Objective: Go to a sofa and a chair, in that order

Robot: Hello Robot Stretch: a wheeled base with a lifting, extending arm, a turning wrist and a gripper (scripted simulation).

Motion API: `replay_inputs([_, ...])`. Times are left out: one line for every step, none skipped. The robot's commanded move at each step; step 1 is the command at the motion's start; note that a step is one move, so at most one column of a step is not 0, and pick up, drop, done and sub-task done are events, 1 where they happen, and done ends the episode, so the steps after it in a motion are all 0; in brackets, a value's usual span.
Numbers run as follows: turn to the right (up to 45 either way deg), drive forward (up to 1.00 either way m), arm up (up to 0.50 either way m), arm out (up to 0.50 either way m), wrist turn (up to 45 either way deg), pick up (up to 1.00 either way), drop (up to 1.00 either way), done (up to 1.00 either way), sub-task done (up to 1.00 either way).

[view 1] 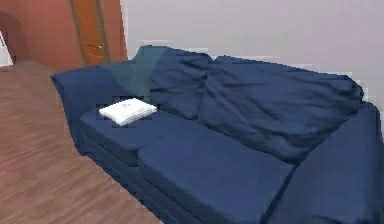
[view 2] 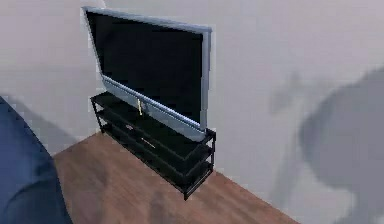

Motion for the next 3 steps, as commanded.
replay_inputs([0.0,0.00,0.00,0.00,0.0,0.00,0.00,0.00,1.00])
replay_inputs([-45.0,0.00,0.00,0.00,0.0,0.00,0.00,0.00,0.00])
replay_inputs([-45.0,0.00,0.00,0.00,0.0,0.00,0.00,0.00,0.00])
